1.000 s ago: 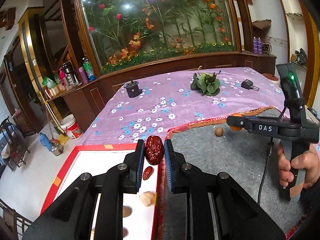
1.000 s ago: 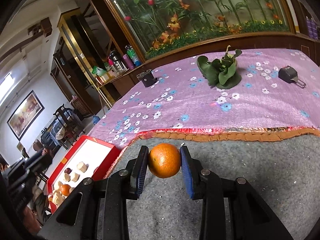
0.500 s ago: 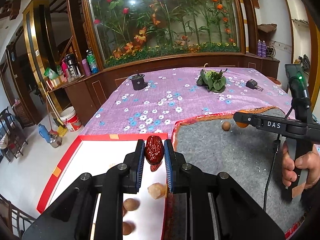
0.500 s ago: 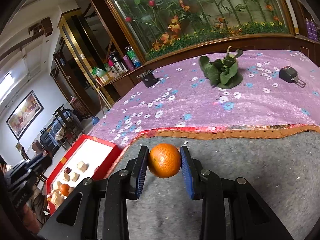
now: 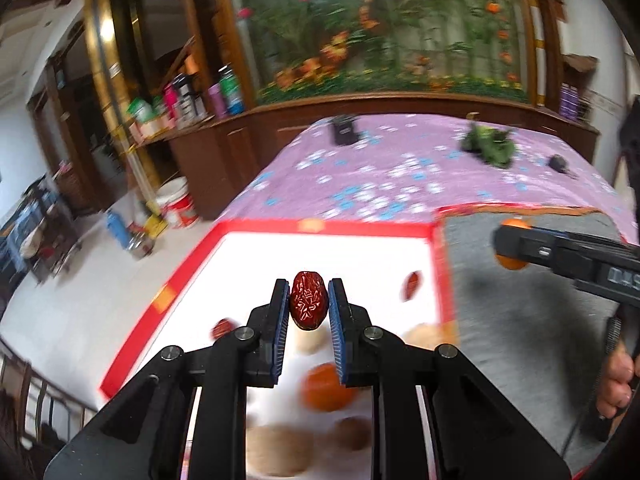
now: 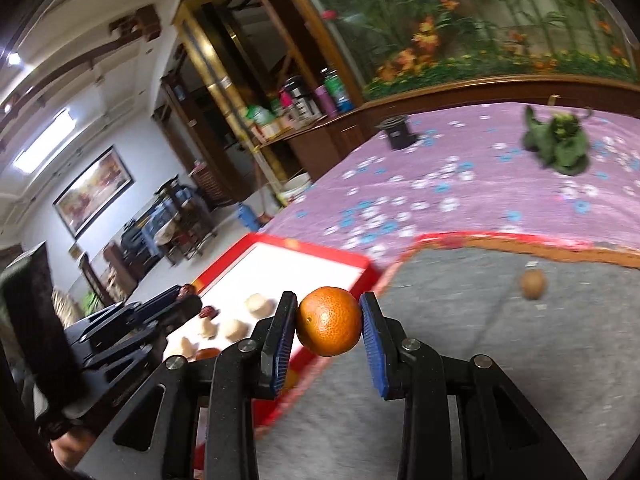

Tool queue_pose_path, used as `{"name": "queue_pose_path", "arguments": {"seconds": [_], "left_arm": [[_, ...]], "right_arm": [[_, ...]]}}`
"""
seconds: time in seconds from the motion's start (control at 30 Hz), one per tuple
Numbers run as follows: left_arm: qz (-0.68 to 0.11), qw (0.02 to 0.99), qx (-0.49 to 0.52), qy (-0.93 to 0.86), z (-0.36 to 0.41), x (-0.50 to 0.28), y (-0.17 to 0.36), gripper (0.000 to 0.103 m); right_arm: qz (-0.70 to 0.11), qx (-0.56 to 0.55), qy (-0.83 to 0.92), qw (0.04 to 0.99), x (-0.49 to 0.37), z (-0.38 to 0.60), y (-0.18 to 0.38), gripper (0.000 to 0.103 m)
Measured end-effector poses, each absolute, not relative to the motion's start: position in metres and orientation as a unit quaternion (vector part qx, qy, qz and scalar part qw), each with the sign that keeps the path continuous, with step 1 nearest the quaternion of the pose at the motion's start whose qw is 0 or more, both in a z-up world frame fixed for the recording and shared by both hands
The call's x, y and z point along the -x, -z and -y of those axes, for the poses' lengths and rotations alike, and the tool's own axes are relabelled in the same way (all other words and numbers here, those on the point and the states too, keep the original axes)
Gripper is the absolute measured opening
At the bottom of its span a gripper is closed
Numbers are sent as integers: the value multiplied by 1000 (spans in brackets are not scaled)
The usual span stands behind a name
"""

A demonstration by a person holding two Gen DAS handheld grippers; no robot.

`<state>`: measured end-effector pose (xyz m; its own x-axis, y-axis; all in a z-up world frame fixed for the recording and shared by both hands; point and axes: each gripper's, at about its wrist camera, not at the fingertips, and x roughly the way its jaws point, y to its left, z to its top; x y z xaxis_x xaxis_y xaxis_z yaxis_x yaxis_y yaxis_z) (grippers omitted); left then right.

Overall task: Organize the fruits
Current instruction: 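Carry the orange and red date into the white tray and open both tools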

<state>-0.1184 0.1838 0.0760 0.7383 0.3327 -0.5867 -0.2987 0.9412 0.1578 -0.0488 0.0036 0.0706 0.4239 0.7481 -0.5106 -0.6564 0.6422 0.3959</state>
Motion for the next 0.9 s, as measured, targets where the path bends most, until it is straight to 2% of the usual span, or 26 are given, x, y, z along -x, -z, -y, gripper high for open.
{"name": "queue_pose_path", "arguments": {"seconds": [0.4, 0.77, 0.83, 0.9], "left_arm": [[-352, 913, 0, -207, -232, 135, -48, 17], [-374, 905, -10, -202, -218, 124, -38, 17], [-378, 904, -6, -199, -217, 123, -38, 24], [-378, 904, -6, -201, -216, 123, -40, 48]], "right_arm": [[-359, 43, -467, 807, 88, -91, -44, 32], [-394, 38, -478, 784, 78, -90, -32, 35], [-394, 41, -479, 783, 80, -89, -32, 35], [-390, 39, -485, 782, 80, -88, -35, 41]]}}
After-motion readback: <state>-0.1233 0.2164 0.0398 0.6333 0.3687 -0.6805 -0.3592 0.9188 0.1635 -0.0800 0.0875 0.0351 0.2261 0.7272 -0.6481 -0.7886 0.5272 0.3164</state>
